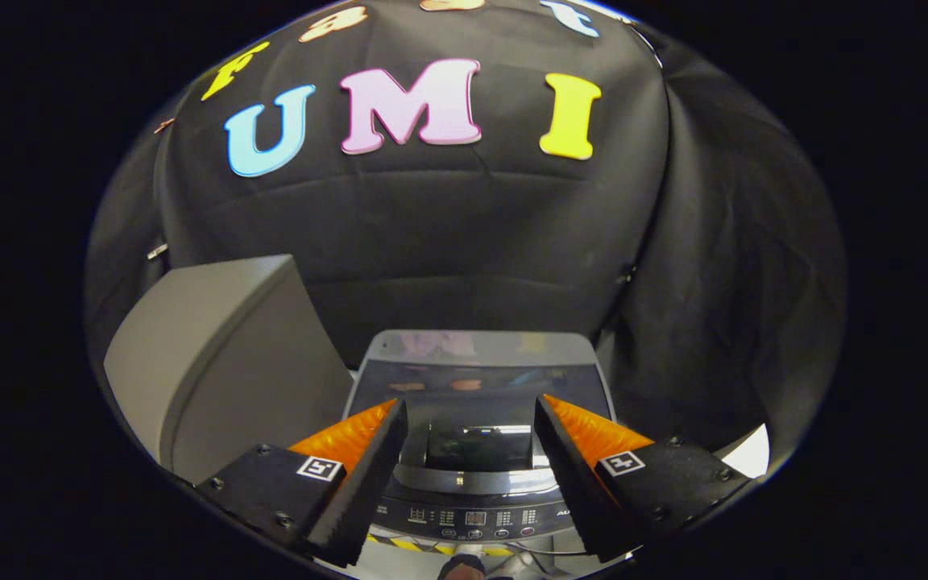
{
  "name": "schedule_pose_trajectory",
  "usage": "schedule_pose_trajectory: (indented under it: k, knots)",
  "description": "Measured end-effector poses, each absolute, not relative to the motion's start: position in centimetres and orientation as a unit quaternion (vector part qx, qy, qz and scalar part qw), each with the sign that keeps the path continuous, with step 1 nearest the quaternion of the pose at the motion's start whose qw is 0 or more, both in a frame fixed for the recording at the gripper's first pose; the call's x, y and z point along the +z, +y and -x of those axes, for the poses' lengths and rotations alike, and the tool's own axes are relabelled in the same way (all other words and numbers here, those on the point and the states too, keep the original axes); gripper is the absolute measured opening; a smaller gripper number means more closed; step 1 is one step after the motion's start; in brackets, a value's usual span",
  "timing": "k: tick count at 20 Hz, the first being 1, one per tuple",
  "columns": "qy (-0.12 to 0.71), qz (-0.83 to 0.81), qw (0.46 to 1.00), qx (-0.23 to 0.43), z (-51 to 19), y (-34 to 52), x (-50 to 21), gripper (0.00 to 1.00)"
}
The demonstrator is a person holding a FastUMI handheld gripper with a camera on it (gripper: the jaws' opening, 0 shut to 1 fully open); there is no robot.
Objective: Put the clothes into the washing machine and then close the washing machine lid.
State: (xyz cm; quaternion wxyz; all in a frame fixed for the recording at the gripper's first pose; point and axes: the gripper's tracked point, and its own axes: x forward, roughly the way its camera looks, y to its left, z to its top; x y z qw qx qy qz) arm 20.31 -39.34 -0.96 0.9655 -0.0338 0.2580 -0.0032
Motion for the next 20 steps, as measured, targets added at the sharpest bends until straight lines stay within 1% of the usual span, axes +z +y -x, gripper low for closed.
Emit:
schedule_pose_trajectory:
  k: [6, 14, 20]
  knots:
    - [0.16, 0.019, 0.987, 0.019, -17.7, -36.4, 7.0, 1.0]
    - [0.025, 0.005, 1.0, 0.002, -12.8, -35.7, 15.8, 0.98]
    - [-0.028, 0.021, 0.999, -0.007, -9.2, -35.3, 20.0, 0.98]
